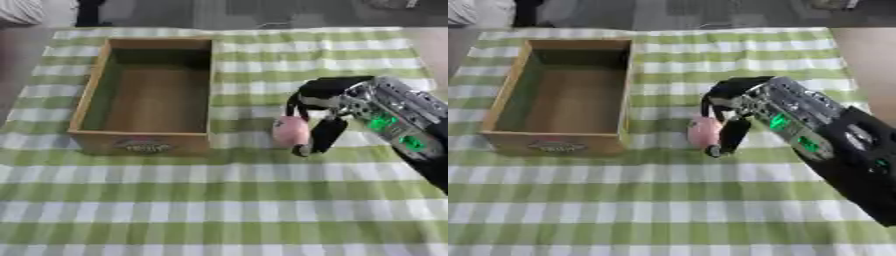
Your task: Pick up objects on the table and place them in the box.
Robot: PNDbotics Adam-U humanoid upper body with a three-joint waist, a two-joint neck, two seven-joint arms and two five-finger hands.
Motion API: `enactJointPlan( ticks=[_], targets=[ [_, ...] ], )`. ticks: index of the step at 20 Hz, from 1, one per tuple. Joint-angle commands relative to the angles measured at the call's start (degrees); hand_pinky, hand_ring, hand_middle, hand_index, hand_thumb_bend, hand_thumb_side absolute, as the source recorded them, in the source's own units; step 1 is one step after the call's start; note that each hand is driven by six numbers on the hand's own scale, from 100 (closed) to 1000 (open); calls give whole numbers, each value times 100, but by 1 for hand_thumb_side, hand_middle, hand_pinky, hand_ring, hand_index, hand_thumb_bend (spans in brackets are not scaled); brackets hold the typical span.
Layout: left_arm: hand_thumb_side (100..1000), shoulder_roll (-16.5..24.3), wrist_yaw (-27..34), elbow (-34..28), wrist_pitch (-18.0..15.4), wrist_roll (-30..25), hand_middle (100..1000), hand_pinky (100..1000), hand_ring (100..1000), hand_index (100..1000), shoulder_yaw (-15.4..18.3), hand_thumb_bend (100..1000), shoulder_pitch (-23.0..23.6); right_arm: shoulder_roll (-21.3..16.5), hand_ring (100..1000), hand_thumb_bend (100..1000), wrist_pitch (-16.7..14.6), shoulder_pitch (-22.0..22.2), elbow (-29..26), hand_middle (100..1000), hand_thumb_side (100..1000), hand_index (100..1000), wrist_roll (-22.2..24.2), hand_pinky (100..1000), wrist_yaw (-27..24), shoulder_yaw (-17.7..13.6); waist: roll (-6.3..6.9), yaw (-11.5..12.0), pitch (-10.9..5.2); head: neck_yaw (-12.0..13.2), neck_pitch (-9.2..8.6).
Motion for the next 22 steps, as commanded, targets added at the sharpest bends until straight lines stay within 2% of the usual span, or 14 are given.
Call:
enactJointPlan(
  ticks=[1,5,9,13,17,22],
  targets=[
    [929,143,-11,-111,-14,-27,508,482,440,802,3,100,-38,-128,874,435,200,-45,11,630,357,981,108,847,27,-32,6,18,-103,-16,-15],
    [929,138,-7,-111,-16,-35,508,482,440,801,0,100,-36,-83,875,431,154,-49,79,628,383,985,108,845,273,-54,14,27,-97,-27,-32],
    [929,129,-6,-111,-19,-41,508,480,440,801,1,100,-33,-40,868,407,111,-39,79,617,392,957,108,842,309,-58,23,33,-79,-36,-56],
    [931,122,-9,-111,-20,-49,508,479,439,801,0,100,-30,-28,855,306,124,-50,3,586,434,867,108,831,370,-86,30,38,-61,-40,-66],
    [931,116,-14,-111,-18,-56,508,478,439,801,1,100,-29,-17,831,252,105,-96,-119,545,437,768,108,806,498,-135,28,38,-54,-43,-74],
    [931,114,-18,-111,-19,-64,508,478,439,801,4,100,-29,-13,809,156,79,-114,-215,519,425,727,108,789,616,-175,25,43,-44,-40,-99]
  ],
)
